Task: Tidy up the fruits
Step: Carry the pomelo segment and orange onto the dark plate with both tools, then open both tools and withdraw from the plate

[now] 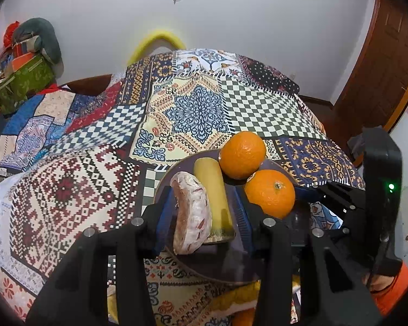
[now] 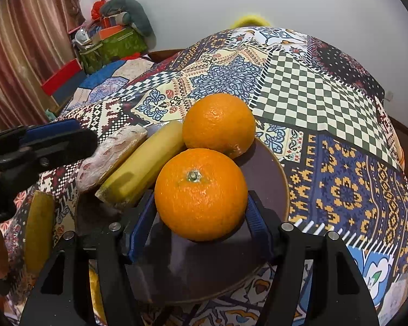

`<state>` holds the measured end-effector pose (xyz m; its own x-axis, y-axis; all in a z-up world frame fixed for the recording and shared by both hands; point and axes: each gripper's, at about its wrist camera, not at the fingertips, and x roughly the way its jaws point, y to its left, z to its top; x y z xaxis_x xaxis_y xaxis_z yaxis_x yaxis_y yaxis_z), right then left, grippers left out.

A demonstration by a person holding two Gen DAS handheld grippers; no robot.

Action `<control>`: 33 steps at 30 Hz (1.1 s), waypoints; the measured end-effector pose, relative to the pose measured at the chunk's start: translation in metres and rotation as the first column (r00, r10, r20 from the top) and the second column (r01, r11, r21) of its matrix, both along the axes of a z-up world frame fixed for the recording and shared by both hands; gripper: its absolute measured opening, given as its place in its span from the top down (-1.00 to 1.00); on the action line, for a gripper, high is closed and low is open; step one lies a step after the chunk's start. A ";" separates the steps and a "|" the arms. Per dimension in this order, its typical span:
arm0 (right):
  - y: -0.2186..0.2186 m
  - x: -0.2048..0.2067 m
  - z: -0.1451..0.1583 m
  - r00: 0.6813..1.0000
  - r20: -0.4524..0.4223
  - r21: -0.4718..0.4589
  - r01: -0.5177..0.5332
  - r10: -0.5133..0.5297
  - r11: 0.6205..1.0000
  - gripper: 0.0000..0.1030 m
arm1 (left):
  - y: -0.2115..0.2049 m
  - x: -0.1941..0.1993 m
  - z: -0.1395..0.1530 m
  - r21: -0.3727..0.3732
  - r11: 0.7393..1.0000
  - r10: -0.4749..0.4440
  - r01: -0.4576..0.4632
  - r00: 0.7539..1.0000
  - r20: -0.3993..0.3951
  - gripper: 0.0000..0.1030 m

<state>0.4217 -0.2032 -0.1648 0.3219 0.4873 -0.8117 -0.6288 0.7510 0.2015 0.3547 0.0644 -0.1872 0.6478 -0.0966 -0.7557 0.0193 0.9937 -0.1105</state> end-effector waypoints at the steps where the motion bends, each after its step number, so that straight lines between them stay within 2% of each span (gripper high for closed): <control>1: -0.001 -0.001 0.001 1.000 0.003 0.000 0.003 -0.003 1.000 -0.21 | 0.000 -0.002 0.002 0.004 1.000 -0.001 0.001 1.000 0.006 0.15; 10: -0.015 -0.021 0.032 0.997 0.074 0.021 -0.006 0.005 1.000 -0.24 | 0.002 -0.030 0.025 0.008 1.000 0.003 -0.003 0.998 0.055 0.15; 17: -0.028 -0.048 0.051 0.994 0.112 0.026 -0.018 0.015 0.999 -0.29 | 0.009 -0.068 0.034 0.032 0.999 0.017 -0.019 0.997 0.070 0.11; 25: -0.042 -0.085 0.053 0.990 0.125 0.002 -0.061 0.060 0.998 -0.32 | 0.021 -0.108 0.025 0.026 0.999 0.040 -0.041 0.999 0.027 0.10; 33: -0.042 -0.107 0.036 0.987 0.122 -0.044 -0.104 0.109 0.994 -0.32 | 0.020 -0.126 -0.005 0.022 0.999 0.042 -0.041 0.998 -0.046 0.08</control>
